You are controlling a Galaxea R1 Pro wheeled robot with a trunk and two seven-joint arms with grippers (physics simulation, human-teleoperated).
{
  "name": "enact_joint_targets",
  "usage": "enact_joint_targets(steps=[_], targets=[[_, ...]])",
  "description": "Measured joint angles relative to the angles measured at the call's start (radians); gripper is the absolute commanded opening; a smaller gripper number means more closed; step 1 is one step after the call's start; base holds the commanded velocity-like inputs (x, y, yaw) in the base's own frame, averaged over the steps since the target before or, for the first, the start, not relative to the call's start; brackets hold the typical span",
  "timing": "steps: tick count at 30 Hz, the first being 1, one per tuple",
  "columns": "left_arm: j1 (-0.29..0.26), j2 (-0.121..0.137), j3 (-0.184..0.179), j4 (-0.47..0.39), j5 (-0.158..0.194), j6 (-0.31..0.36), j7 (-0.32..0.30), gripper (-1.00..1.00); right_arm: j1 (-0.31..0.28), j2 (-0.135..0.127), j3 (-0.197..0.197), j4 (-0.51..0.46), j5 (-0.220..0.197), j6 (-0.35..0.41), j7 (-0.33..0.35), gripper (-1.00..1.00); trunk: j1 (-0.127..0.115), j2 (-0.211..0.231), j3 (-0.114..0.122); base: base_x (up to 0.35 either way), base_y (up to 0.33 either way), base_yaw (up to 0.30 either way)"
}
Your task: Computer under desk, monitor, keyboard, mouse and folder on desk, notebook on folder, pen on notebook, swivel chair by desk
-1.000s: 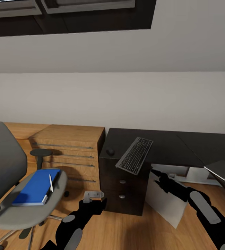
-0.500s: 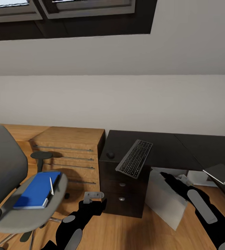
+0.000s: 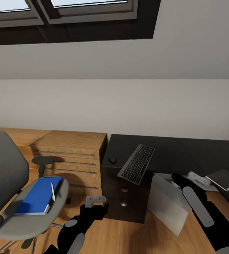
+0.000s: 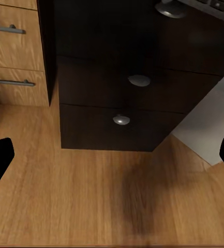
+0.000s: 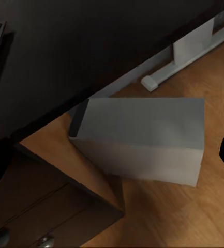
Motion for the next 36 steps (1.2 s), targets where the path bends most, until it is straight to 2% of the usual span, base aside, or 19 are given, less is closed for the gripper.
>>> enact_joint_targets(steps=[4, 5, 7, 8, 17, 25, 27, 28, 31, 36], targets=[[0.0, -0.002, -0.002, 0.031, -0.001, 0.002, 0.0, 1.0, 0.0, 0.006, 0.031, -0.02, 0.009, -0.001, -0.025, 1.0, -0.015, 0.028, 0.013, 0.0, 0.0, 0.0], [0.0, -0.018, -0.004, 0.1, -0.002, 0.005, 0.002, 1.0, 0.0, 0.008, 0.067, -0.035, 0.013, -0.003, -0.038, 1.0, -0.019, 0.035, 0.016, 0.0, 0.0, 0.0], [0.0, -0.034, -0.004, 0.135, -0.003, 0.006, 0.002, 1.0, 0.0, 0.009, 0.076, -0.039, 0.015, -0.003, -0.041, 1.0, -0.027, 0.049, 0.022, 0.0, 0.0, 0.0], [0.0, -0.052, -0.003, 0.171, -0.006, 0.007, 0.004, 1.0, 0.0, 0.009, 0.081, -0.042, 0.016, -0.004, -0.043, 1.0, -0.031, 0.056, 0.025, 0.0, 0.0, 0.0], [-0.012, -0.124, 0.005, 0.405, -0.063, 0.008, 0.058, 1.0, 0.0, 0.01, 0.089, -0.044, 0.018, -0.004, -0.046, 1.0, -0.065, 0.119, 0.053, 0.0, 0.0, 0.0], [-0.063, -0.148, 0.015, 0.528, -0.073, 0.007, 0.083, 1.0, 0.0, 0.009, 0.09, -0.048, 0.019, -0.003, -0.047, 1.0, -0.096, 0.175, 0.078, 0.0, 0.0, 0.0], [-0.068, -0.15, 0.016, 0.554, -0.074, 0.003, 0.084, 1.0, 0.0, 0.008, 0.091, -0.048, 0.024, -0.001, -0.047, 1.0, -0.096, 0.175, 0.078, 0.0, 0.0, 0.0], [-0.072, -0.15, 0.015, 0.58, -0.075, -0.002, 0.085, 1.0, 0.0, 0.008, 0.092, -0.048, 0.066, 0.001, -0.046, 1.0, -0.096, 0.175, 0.078, 0.0, 0.0, 0.0], [-0.073, -0.151, 0.015, 0.589, -0.075, -0.005, 0.085, 1.0, 0.0, 0.01, 0.095, -0.047, 0.113, 0.0, -0.046, 1.0, -0.096, 0.175, 0.078, 0.0, 0.0, 0.0], [-0.074, -0.148, 0.019, 0.601, -0.075, -0.032, 0.085, 1.0, 0.0, 0.012, 0.102, -0.052, 0.155, -0.005, -0.048, 1.0, -0.096, 0.175, 0.078, 0.0, 0.0, 0.0]])
